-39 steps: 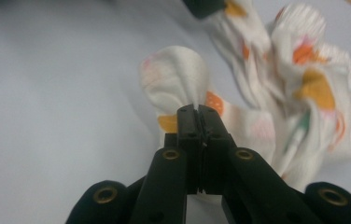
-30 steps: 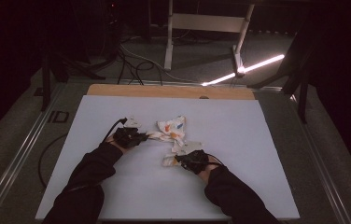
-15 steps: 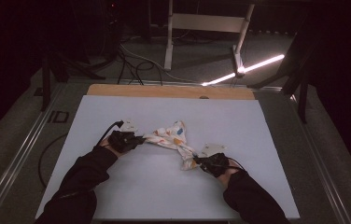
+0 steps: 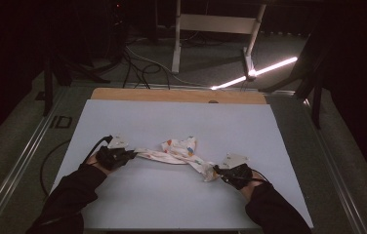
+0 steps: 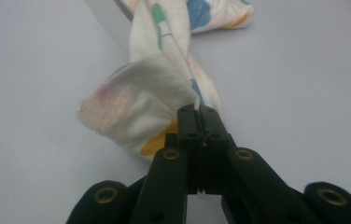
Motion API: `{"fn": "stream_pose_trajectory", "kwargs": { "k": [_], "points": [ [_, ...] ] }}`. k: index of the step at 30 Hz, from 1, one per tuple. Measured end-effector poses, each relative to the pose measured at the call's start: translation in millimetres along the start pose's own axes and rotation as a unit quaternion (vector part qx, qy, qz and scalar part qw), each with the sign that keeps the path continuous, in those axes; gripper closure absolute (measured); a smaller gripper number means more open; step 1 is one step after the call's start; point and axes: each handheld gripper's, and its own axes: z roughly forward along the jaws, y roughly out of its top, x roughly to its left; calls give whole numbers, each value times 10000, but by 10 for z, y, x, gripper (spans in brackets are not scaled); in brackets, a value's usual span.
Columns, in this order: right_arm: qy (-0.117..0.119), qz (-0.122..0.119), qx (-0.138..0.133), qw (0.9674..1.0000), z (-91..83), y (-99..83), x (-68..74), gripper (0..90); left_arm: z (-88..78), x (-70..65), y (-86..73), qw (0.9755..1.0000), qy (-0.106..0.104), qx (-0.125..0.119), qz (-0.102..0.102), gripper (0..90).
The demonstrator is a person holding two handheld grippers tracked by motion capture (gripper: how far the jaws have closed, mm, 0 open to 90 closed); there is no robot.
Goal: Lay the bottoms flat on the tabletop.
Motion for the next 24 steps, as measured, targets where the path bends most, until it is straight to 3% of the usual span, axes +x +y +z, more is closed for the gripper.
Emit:
{"fn": "stream_pose_trajectory", "kwargs": {
  "k": [2, 4, 5, 7, 8, 9, 16, 19, 20, 22, 24],
  "points": [
    [15, -9, 1, 10000, -11, -21, -2, 896, -40, 19, -88, 9998, -94, 3, -166, 885],
    [147, 20, -56, 9999, -42, -65, 22, 896, -69, -1, -168, 9998, -84, 36, -156, 884],
    [195, 33, -62, 9998, -44, -73, 43, 895, -96, -56, -233, 9995, -229, -35, -222, 883],
    [234, -95, -57, 9997, -45, -78, 83, 894, -105, -95, -261, 9994, -271, -55, -198, 882],
    [225, -165, -32, 9996, -43, -77, 100, 894, -126, -183, -296, 9986, -470, -70, -241, 880],
    [225, -165, -32, 9996, -43, -77, 100, 894, -126, -183, -296, 9986, -470, -70, -241, 878],
    [472, -218, -23, 9986, -51, -69, 175, 884, -159, -499, -369, 9958, -912, 52, 13, 865],
    [520, -106, -65, 9986, -69, -57, 181, 845, -178, -562, -375, 9919, -1260, 120, 62, 862],
    [520, -175, -114, 9984, -84, -51, 169, 809, -190, -581, -367, 9912, -1314, 140, 115, 841],
    [637, 40, -257, 9976, -134, -11, 167, 740, -222, -623, -331, 9914, -1292, 66, 171, 732],
    [556, 26, -490, 9972, -208, 85, 144, 670, -249, -667, -267, 9928, -1176, -56, 225, 503]
  ]
}}
